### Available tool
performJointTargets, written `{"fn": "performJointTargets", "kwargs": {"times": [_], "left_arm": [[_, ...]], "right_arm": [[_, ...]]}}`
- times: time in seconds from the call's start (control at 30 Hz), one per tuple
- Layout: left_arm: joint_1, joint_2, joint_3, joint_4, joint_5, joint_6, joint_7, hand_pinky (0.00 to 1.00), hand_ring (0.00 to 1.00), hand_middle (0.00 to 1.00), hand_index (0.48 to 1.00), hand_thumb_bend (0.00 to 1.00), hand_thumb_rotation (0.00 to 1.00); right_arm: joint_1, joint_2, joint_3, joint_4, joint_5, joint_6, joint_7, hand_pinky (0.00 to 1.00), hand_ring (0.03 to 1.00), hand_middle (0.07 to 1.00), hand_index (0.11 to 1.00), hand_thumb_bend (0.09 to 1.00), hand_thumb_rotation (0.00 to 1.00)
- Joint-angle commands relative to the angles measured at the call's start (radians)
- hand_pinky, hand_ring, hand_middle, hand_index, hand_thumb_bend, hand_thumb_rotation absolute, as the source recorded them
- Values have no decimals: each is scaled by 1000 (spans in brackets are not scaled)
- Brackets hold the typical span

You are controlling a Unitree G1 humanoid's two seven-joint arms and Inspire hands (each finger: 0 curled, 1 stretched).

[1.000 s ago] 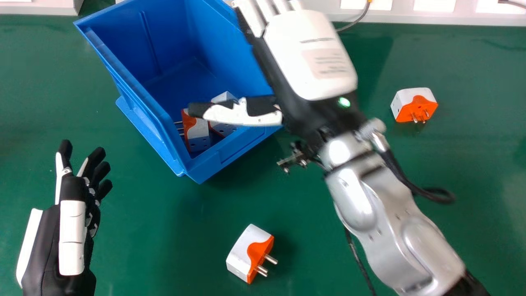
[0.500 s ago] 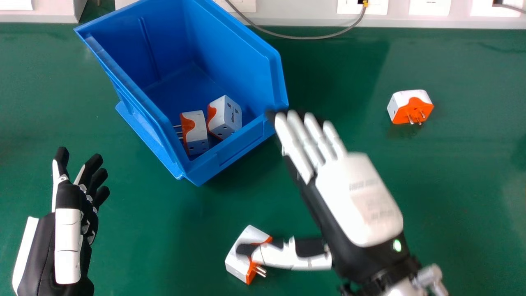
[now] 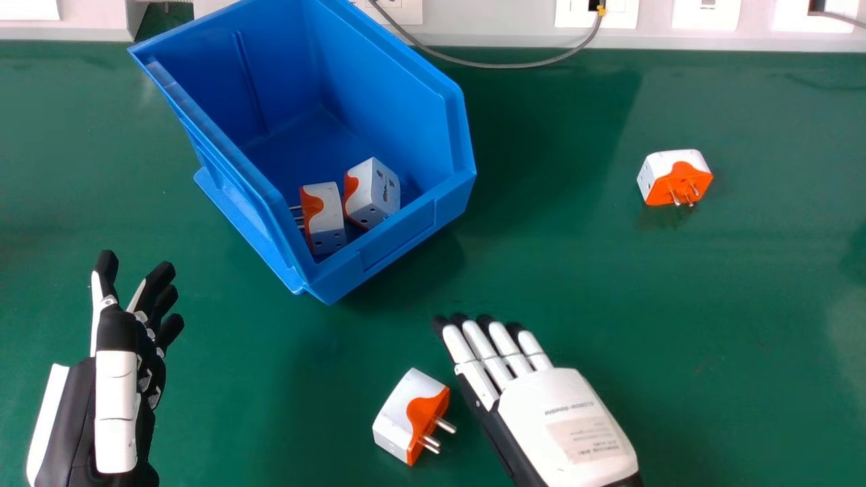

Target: Pick all objects and put in blue box

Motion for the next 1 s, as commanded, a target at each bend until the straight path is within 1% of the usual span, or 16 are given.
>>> {"fn": "performJointTargets", "kwargs": {"times": [0.0,0.13,0.3,0.4,0.53,0.67,0.87,0.97], "left_arm": [[-2,5,5,-12,-11,-23,-5,939,957,951,1000,919,1000],[-7,7,7,-13,-12,-18,-4,938,957,951,1000,920,1000],[-2,3,5,-25,-9,-15,0,939,958,951,1000,922,997],[-6,6,6,-16,-6,-21,-1,940,959,952,1000,922,998],[-10,10,8,-11,-4,-23,-2,942,959,953,1000,919,998],[-6,12,8,-17,-3,-22,-2,949,961,956,1000,916,1000],[-6,13,8,-19,-2,-21,0,956,962,959,1000,909,1000],[-12,14,10,-14,-2,-21,1,956,962,959,1000,908,1000]], "right_arm": [[-30,21,11,-1,-21,9,11,1000,1000,1000,1000,568,639],[-74,45,27,47,-26,19,21,1000,1000,1000,1000,580,628],[-113,62,37,89,-23,16,15,1000,1000,1000,1000,573,624],[-133,69,39,114,-20,11,4,1000,999,1000,1000,568,622],[-151,78,42,141,-20,11,-7,1000,994,1000,1000,566,622],[-163,81,48,166,-27,17,-19,1000,985,1000,999,565,622],[-175,85,52,185,-31,29,-19,1000,980,999,993,565,621],[-190,94,55,206,-31,37,-21,1000,980,998,992,566,621]]}}
